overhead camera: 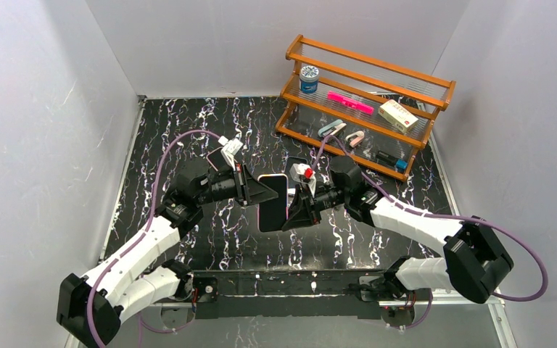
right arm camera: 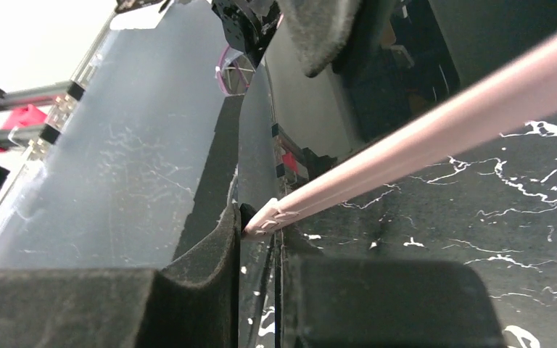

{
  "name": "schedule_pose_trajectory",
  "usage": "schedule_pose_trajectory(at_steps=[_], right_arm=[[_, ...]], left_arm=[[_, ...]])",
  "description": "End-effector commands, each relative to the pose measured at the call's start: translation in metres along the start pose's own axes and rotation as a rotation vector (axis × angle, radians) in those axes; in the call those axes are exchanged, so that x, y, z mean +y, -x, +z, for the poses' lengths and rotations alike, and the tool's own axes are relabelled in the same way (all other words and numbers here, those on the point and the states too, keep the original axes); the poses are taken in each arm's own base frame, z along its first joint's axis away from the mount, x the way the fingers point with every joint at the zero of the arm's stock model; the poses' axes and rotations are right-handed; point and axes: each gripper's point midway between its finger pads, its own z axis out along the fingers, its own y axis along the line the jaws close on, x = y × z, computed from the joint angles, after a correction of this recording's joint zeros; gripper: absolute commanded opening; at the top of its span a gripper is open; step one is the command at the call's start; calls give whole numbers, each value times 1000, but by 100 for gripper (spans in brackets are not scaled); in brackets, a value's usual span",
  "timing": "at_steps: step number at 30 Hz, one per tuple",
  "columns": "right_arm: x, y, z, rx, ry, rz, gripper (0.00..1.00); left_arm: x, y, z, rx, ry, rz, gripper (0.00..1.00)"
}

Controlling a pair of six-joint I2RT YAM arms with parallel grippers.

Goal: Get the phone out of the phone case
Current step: Remove the phone case from the phone.

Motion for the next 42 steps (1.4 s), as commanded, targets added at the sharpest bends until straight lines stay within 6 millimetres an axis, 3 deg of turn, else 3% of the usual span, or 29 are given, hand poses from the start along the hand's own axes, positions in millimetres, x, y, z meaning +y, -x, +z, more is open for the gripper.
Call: schedule_pose_trajectory(at_steps=[1,7,18,29,35,37,40,42], right_arm=[[14,29,6,-43,99,-501,3],[15,37,7,-26,159,-640,10],[4,50,9,2,151,-757,12],[-19,68,3,33,-17,-858,13],[-31,69,-8,16,-187,-794,14],[-29,71,-15,-37,-261,-728,19],[-24,79,-31,-152,-392,-595,37],[-16,83,-37,-217,-421,-485,43]], left_arm=[[3,26,7,-109,43,-208,0],[11,23,12,-108,47,-284,0],[26,15,15,-97,93,-340,0],[33,11,14,-83,116,-342,0],[35,19,4,-133,157,-285,0],[36,24,-1,-163,176,-262,0],[43,30,-8,-215,221,-228,0],[47,33,-11,-252,233,-215,0]])
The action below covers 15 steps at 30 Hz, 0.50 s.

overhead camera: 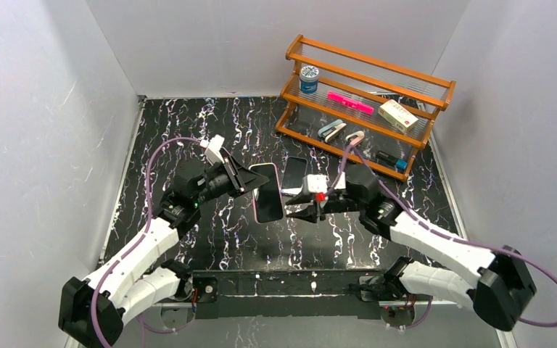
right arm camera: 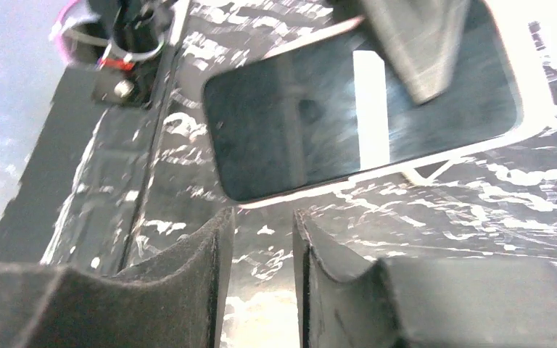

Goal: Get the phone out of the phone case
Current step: Remove the phone case from the phone.

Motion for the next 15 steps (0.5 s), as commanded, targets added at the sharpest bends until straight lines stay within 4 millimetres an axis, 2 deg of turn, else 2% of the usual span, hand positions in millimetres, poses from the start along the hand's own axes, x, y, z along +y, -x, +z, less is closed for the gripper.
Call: schedule_pose_trajectory(at_steps=[1,3,5,10,15], right_arm=[[-26,63,-19,-207,-222,125,45],[-22,63,-21,-203,-232,299,49],[-23,65,-24,-217,-273,461,55],[-21,65,-30,-314,-342,871,62],[-16,43,-31,-409,-376,1196,63]], left_arm=[[18,11,-7,-101,73,7,0],[25,12,-8,-133,71,-14,0],[25,14,-9,-169,48,-35,0],[21,24,-17,-264,8,-72,0],[17,30,-23,-313,-21,-101,0]])
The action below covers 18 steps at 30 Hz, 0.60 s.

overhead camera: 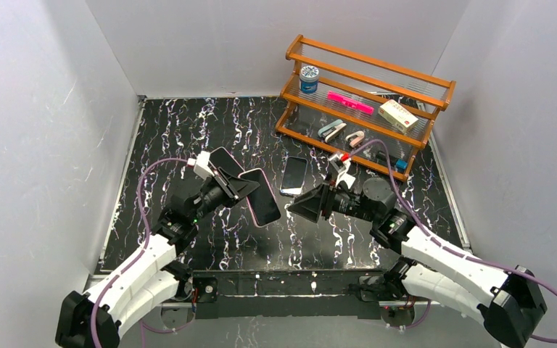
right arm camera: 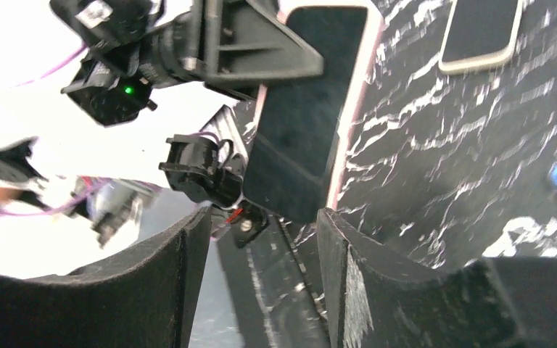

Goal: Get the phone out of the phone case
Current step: Remove the phone case from the phone.

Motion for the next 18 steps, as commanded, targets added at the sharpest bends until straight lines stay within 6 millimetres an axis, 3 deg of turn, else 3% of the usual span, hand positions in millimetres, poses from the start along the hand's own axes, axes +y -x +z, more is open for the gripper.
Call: schedule_pose_trajectory(at_steps=[1,4,8,18], right_arm=[[-5,1,-2,-106,-43,401,62],[-3,-6,-3,-111,-25,491,58],[1,-8,-2,-115,-3,537,64],[13,-9,14,-102,69,577,53]], left_arm=[[-42,28,-9,-130,-149,-16,0],[-43,29,-10,-140,-161,-30,0],[-44,28,-9,-133,-169,-42,0],[-52,26,-10,-119,-218,-74,0]])
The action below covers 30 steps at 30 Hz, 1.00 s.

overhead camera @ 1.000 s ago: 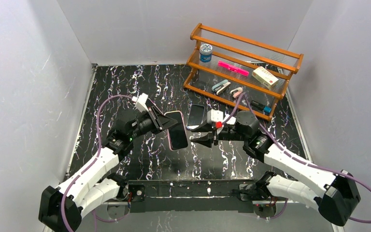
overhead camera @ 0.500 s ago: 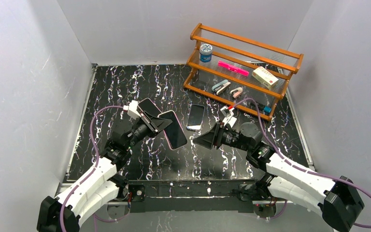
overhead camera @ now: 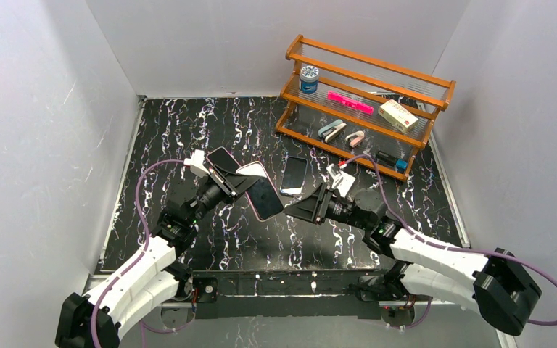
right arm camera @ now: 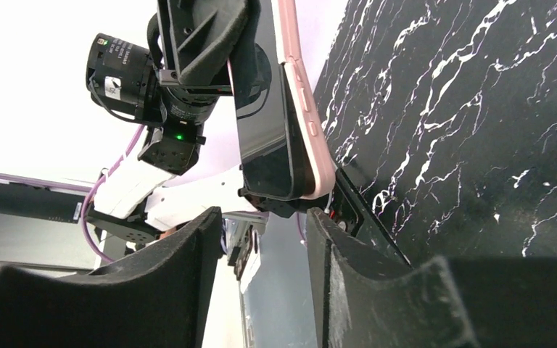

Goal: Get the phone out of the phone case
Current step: Remove the phone case from the phone.

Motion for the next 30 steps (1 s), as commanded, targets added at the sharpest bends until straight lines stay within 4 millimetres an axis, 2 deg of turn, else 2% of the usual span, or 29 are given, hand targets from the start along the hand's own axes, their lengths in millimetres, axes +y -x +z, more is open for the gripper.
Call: schedule_pose_trajectory(at_steps=[1,12,17,26,30], right_arm=[[28,5,6,-24,110,-2,52],[39,5,13,-20,139,-13,47],[35,5,16,-27,141,-9,46],[47,12,21,-50,204,-19,46],[53,16,29,-48,221,-34,47]], left_arm=[[-28,8,-3,-28,-110,-3,0],[-31,5,-5,-15,-124,-10,0],[-40,3,-6,2,-167,-47,0],[-52,-4,-13,48,-220,-87,0],[-58,-14,-15,89,-247,-93,0]])
